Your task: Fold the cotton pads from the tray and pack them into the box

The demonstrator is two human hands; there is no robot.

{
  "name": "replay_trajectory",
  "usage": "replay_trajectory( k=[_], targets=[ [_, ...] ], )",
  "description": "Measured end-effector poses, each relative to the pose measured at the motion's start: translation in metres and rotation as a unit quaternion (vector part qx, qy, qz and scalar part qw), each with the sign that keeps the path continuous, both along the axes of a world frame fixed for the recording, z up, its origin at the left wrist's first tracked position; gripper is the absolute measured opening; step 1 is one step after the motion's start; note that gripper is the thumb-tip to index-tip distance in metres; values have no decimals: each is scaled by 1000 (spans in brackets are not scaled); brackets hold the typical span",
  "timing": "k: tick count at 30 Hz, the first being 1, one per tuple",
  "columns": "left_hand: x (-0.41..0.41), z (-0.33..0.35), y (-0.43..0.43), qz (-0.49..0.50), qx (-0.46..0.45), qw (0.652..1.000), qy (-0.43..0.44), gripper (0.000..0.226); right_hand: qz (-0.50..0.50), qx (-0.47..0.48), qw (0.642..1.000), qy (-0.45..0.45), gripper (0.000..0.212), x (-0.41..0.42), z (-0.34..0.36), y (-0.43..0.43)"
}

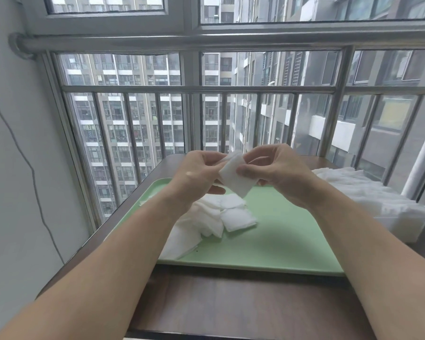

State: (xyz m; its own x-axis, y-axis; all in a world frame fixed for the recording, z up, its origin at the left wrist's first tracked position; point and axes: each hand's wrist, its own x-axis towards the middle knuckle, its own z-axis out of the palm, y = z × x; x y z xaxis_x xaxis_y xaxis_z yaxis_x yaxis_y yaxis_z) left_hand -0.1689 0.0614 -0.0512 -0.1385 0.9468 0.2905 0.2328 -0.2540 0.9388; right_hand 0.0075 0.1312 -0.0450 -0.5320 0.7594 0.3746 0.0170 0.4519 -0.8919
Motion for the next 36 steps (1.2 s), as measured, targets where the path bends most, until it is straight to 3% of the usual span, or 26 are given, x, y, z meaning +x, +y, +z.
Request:
replay_trajectory(
  k=[12, 15, 21, 27, 36],
  targets=[
    [0, -2, 1, -10, -12, 1000, 14, 26, -38, 3, 999, -12, 14, -3, -3, 1],
    [-1, -3, 4, 9, -10, 1000, 3, 24, -27, -10, 999, 26, 7, -2, -1, 1],
    [-1, -4, 5, 30, -8, 1000, 2, 11, 30, -7, 997, 72, 27, 3, 4, 0],
    [1, -2, 4, 3, -6, 1000, 28, 21, -46, 43, 998, -29, 58, 2, 2, 1],
    [3, -1, 2, -19, -19, 999, 22, 22, -90, 62, 992, -58, 57, -1, -3, 7]
  ],
)
